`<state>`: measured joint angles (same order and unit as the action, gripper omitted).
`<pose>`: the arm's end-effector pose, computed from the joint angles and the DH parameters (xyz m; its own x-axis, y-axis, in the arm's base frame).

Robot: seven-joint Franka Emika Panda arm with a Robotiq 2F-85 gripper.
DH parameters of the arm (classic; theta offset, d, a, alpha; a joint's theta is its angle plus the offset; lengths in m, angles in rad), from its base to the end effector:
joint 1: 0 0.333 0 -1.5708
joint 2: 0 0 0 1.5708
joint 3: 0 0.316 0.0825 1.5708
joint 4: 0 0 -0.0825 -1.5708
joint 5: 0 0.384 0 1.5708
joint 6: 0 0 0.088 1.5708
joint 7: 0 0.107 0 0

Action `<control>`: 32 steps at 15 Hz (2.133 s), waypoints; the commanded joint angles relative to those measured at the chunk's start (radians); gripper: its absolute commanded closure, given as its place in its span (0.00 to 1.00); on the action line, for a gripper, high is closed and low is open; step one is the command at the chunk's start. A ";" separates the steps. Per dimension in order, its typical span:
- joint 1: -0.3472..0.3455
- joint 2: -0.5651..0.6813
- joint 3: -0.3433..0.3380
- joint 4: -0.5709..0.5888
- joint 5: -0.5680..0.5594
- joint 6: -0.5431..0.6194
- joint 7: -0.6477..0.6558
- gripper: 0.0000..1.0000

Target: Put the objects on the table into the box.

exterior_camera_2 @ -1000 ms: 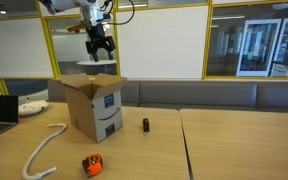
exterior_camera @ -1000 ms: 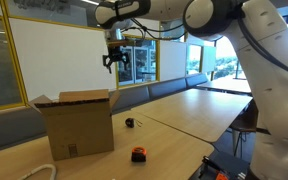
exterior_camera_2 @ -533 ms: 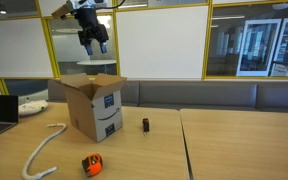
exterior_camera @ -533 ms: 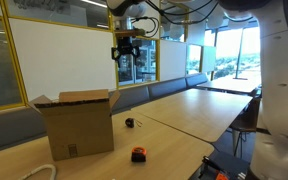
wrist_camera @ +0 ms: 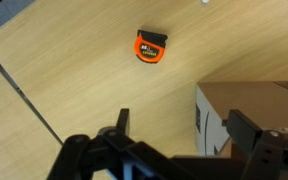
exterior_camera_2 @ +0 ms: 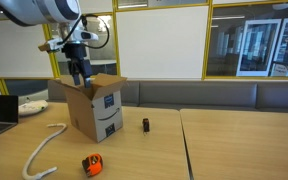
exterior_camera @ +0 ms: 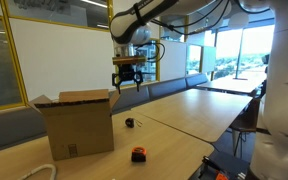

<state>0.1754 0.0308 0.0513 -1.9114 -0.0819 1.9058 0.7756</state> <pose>0.5510 0.1208 0.4739 0.8678 -0.4963 0.0256 -0.4967 -0.8643 0.0794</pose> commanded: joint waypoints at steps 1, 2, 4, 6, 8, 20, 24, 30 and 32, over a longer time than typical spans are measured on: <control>-0.025 -0.070 0.020 -0.255 0.047 0.192 0.060 0.00; -0.030 -0.071 0.019 -0.316 0.064 0.252 0.067 0.00; -0.039 -0.073 0.015 -0.441 0.090 0.377 0.068 0.00; -0.050 -0.052 0.014 -0.521 0.129 0.488 0.049 0.00; -0.058 -0.026 0.014 -0.580 0.167 0.588 0.029 0.00; -0.075 0.165 0.009 -0.535 0.298 0.705 -0.122 0.00; -0.083 0.230 0.009 -0.472 0.331 0.696 -0.169 0.00; -0.094 0.319 0.008 -0.402 0.376 0.686 -0.213 0.00; -0.095 0.347 0.012 -0.389 0.404 0.687 -0.227 0.00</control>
<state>0.0900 0.3250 0.0543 -2.3478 0.2697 2.5969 0.5927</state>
